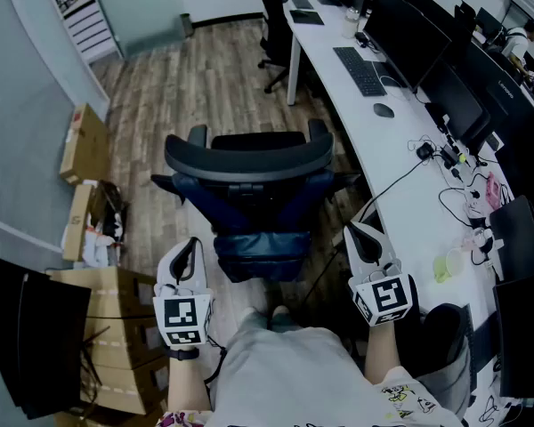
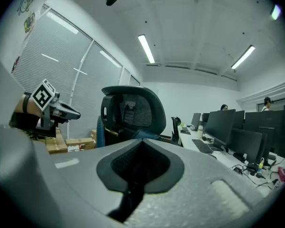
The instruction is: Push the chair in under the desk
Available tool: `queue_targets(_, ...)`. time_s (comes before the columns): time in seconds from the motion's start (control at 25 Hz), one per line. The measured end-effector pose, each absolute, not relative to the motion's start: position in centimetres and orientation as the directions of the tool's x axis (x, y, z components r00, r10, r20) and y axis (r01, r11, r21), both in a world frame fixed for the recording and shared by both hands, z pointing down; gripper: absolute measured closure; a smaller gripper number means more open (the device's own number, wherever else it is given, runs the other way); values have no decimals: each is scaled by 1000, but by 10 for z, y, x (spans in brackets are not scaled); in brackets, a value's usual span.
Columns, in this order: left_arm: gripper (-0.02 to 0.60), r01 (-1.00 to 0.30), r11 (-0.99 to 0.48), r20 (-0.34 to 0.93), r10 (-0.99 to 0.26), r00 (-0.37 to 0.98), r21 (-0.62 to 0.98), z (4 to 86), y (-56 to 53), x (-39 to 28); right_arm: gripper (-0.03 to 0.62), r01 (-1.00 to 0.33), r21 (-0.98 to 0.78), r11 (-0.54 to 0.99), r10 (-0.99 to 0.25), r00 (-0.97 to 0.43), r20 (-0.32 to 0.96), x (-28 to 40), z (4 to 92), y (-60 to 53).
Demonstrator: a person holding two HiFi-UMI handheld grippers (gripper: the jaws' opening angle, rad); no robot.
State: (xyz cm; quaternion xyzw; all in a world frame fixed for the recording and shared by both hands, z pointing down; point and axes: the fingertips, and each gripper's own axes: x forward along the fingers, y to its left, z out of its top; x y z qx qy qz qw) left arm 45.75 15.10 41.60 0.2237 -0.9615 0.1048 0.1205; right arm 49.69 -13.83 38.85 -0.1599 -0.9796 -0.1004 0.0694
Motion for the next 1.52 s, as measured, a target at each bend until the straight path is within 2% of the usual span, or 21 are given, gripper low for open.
queue_targets(0.24, 569, -434, 885, 260, -384, -886, -171, 416, 154, 471, 591, 325, 190, 926, 302, -943, 142, 502, 388, -144)
queue_targets(0.32, 543, -427, 882, 254, -375, -892, -198, 414, 156, 472, 549, 334, 212, 919, 310, -941, 137, 498, 386, -144)
queue_targets(0.6, 499, -410, 860, 243, -347, -906, -303, 410, 172, 468, 475, 383, 286, 878, 351, -923, 158, 493, 388, -142)
queue_targets(1.0, 422, -443, 762, 264, -358, -896, -472, 414, 190, 437, 403, 428, 403, 809, 376, -904, 205, 471, 391, -133)
queue_targets(1.28, 396, -486, 689, 293, -388, -874, -537, 416, 197, 399, 370, 431, 556, 711, 309, -902, 303, 446, 401, -146)
queue_targets(1.52, 361, -502, 578, 338, -374, -863, -643, 428, 200, 366, 340, 432, 599, 674, 259, -898, 356, 428, 410, -163)
